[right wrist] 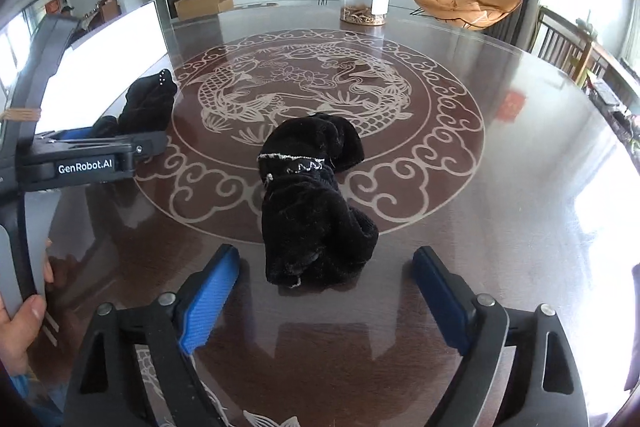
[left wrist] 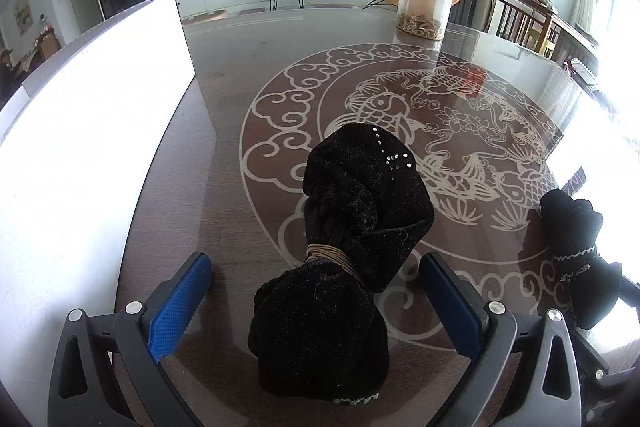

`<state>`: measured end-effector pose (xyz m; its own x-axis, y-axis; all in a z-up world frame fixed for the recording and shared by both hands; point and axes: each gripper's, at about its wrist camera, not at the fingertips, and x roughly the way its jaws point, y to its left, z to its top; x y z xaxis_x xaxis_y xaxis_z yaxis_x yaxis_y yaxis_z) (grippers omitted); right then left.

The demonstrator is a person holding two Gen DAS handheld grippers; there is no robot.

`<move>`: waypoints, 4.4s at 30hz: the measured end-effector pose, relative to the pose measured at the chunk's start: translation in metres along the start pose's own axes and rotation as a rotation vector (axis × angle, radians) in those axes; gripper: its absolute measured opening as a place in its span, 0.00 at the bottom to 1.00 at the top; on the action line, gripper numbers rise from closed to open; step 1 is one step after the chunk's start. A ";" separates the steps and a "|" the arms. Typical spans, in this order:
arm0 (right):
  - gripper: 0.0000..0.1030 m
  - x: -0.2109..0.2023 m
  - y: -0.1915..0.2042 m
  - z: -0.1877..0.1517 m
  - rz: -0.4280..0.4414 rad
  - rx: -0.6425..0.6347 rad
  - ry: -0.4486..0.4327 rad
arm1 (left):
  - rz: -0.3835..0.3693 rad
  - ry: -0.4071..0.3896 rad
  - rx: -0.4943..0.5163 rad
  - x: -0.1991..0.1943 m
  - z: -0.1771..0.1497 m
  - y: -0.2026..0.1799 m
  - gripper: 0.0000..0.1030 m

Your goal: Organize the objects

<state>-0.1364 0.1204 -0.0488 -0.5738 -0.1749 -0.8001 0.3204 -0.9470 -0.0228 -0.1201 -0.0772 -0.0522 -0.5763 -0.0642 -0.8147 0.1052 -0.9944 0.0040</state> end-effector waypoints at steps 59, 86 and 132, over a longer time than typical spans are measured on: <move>1.00 0.005 -0.007 0.005 -0.001 0.019 0.026 | 0.001 0.000 -0.001 0.000 0.000 0.000 1.00; 1.00 0.006 -0.007 0.006 -0.001 0.020 0.026 | 0.001 0.000 -0.001 0.000 0.000 0.000 1.00; 0.35 -0.082 0.063 0.104 0.234 -0.062 0.030 | -0.319 -0.084 0.002 -0.164 0.026 0.064 0.25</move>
<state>-0.1470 0.0470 0.0778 -0.4562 -0.3785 -0.8053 0.4881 -0.8632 0.1292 -0.0401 -0.1325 0.0972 -0.6448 0.2444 -0.7243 -0.0932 -0.9656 -0.2429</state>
